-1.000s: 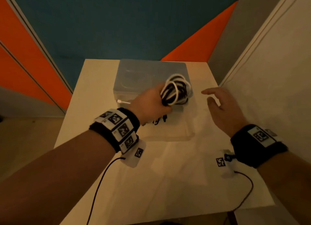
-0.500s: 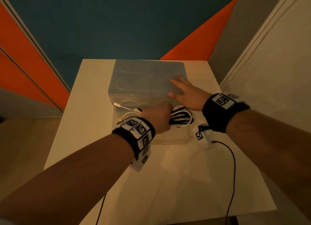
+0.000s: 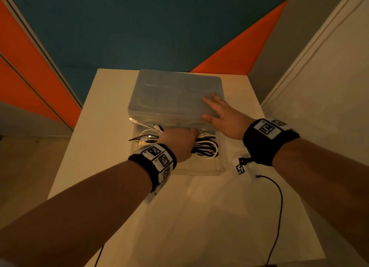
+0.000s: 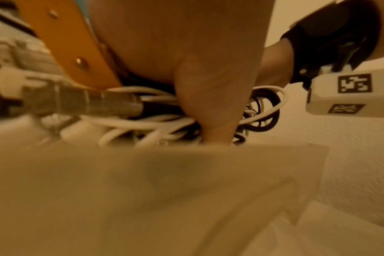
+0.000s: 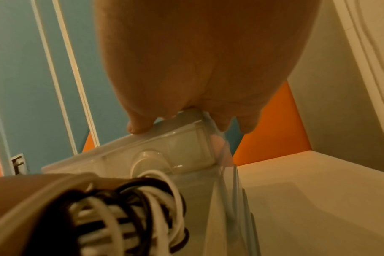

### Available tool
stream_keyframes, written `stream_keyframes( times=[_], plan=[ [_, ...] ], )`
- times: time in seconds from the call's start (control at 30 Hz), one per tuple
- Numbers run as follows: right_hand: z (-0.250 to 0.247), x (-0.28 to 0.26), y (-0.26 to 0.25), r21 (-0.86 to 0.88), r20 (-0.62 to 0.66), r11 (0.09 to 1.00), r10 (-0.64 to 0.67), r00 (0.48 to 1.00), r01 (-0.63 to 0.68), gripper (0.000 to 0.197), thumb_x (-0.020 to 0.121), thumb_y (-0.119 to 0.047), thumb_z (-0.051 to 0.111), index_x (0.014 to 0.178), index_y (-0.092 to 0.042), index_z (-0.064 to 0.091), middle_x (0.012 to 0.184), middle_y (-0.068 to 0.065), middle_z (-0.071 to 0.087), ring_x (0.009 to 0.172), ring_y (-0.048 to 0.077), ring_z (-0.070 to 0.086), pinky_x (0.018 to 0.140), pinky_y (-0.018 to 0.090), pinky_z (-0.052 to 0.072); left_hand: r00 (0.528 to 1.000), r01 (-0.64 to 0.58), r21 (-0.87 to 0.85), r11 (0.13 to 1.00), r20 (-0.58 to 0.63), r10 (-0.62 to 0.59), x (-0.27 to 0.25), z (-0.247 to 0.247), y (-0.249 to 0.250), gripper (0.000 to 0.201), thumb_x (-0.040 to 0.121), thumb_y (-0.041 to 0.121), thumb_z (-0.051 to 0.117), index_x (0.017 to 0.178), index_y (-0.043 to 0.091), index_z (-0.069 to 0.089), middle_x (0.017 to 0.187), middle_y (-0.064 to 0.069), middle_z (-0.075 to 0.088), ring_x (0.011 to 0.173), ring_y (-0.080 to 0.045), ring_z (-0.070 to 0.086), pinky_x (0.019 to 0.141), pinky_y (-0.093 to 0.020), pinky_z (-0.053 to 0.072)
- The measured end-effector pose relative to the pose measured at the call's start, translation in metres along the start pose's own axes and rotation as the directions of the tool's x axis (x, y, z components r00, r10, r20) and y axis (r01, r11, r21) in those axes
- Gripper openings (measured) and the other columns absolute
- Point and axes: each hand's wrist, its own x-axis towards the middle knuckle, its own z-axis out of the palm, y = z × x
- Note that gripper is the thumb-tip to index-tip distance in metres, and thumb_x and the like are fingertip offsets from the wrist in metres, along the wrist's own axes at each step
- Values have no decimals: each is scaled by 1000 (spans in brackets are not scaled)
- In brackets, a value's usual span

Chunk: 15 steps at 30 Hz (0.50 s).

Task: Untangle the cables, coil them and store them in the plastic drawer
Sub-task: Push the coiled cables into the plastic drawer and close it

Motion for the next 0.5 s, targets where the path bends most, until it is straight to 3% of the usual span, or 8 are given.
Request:
stream_keyframes(
  times=[0.07, 0.13, 0.27, 0.4, 0.5],
  plan=[
    [1, -11, -5, -146, -105, 989, -43, 994, 27, 64, 97, -52, 40, 152, -30, 16, 162, 2, -1, 148, 34, -1, 120, 49, 6, 1000, -6, 1, 1000, -5, 6, -2, 2, 0, 28, 89, 22, 55, 115, 14, 49, 104, -9, 66, 95, -34, 64, 69, -41, 48],
    [6, -30, -14, -270, -152, 959, -136, 979, 92, 72, 90, -65, 40, 151, -32, 19, 162, -4, 4, 148, 33, -2, 117, 58, 5, 1000, -9, -6, 1000, -20, 9, -4, 4, -2, 32, 89, 25, 56, 119, 15, 48, 105, -9, 66, 93, -33, 65, 68, -41, 49],
    [34, -49, -8, -558, 18, 811, -200, 980, 176, 114, 61, -91, 41, 151, -37, -5, 161, -7, -10, 147, 36, -9, 113, 66, 4, 999, -31, 8, 999, 16, 30, -5, 0, -4, 49, 84, 27, 63, 126, 12, 43, 105, -11, 67, 92, -34, 66, 70, -42, 53],
    [37, -37, 2, -597, 3, 780, -229, 973, 185, 111, 65, -76, 59, 151, -38, -1, 162, -1, -7, 146, 42, -2, 112, 65, 16, 1000, -7, -28, 1000, 25, 8, -3, -9, -8, 77, 81, 34, 68, 142, 7, 29, 108, -12, 67, 93, -32, 66, 72, -39, 54],
    [35, -33, 4, -574, -21, 792, -269, 963, 209, 104, 68, -66, 62, 151, -37, 6, 162, 1, 5, 145, 43, 7, 111, 62, 25, 999, -14, -8, 1000, -34, 14, -5, -8, -12, 84, 76, 45, 69, 142, 10, 30, 112, -10, 66, 95, -30, 66, 76, -40, 54]
  ],
)
